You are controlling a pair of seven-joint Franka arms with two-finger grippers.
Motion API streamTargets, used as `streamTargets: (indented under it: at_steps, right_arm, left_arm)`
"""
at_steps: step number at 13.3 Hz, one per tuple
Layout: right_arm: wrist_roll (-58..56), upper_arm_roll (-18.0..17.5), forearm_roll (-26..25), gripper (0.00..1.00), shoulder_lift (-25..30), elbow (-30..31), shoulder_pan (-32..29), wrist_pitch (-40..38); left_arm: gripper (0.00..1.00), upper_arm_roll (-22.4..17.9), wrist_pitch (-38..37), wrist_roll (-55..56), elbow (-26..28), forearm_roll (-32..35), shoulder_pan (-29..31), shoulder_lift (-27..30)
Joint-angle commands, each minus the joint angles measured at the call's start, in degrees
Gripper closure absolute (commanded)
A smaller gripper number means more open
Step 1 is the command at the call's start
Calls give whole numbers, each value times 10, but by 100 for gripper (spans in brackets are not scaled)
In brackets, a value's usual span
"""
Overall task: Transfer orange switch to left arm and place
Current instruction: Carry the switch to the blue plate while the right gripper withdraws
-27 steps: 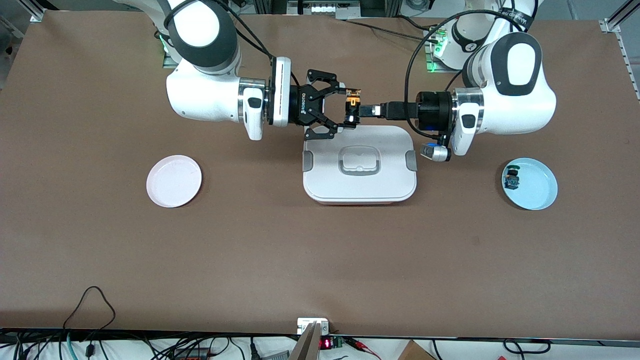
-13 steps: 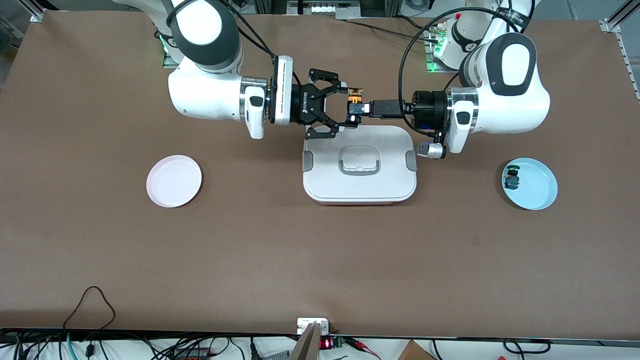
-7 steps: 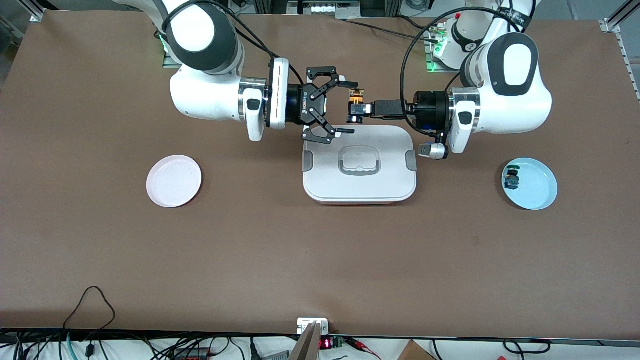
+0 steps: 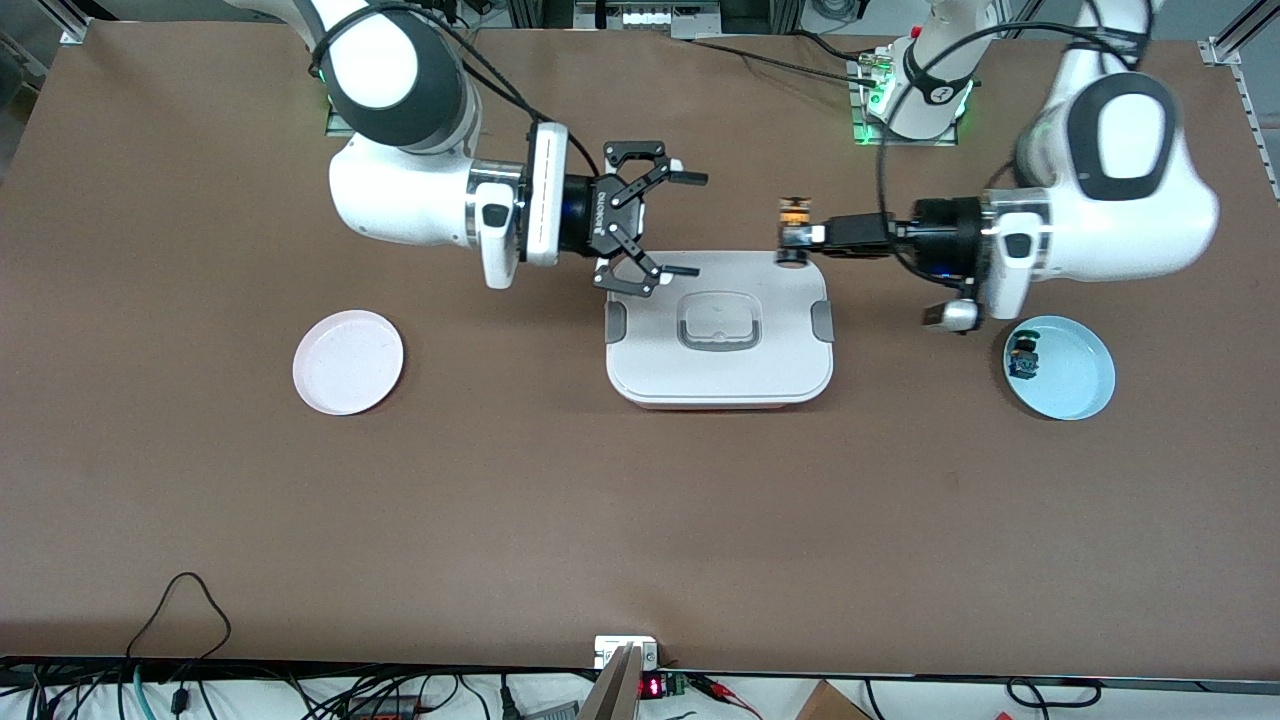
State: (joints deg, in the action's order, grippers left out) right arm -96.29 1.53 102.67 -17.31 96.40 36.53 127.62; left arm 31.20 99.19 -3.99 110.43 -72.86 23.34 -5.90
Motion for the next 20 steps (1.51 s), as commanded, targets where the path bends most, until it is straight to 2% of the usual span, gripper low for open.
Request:
streamTargets:
  at_steps: [1, 3, 6, 9, 13, 14, 17, 20]
  right_arm:
    - [-1, 31, 7, 0, 21, 22, 5, -7]
    - [-1, 63, -11, 0, 29, 44, 3, -31]
    - [0, 133, -82, 0, 28, 55, 1, -98]
    - [0, 176, -120, 0, 28, 63, -11, -157]
    - [6, 226, -199, 0, 28, 66, -16, -200]
    - [19, 233, -221, 0, 29, 66, -16, -200]
    - [103, 256, -287, 0, 29, 65, -16, -224]
    - [224, 262, -374, 0, 30, 60, -17, -227]
  left_arm:
    - [100, 5, -86, -8, -26, 122, 82, 9]
    - [100, 6, -132, -8, -41, 238, 122, 10]
    - [100, 5, -171, -49, -50, 404, 156, 11]
    - [100, 6, -144, -71, -44, 609, 161, -2]
    - [100, 7, -88, -76, -43, 827, 159, -66]
    - [100, 7, -81, -71, -43, 864, 159, -83]
    - [100, 4, 11, -64, 1, 957, 165, -118]
    - [100, 4, 112, -65, 24, 1016, 195, -159]
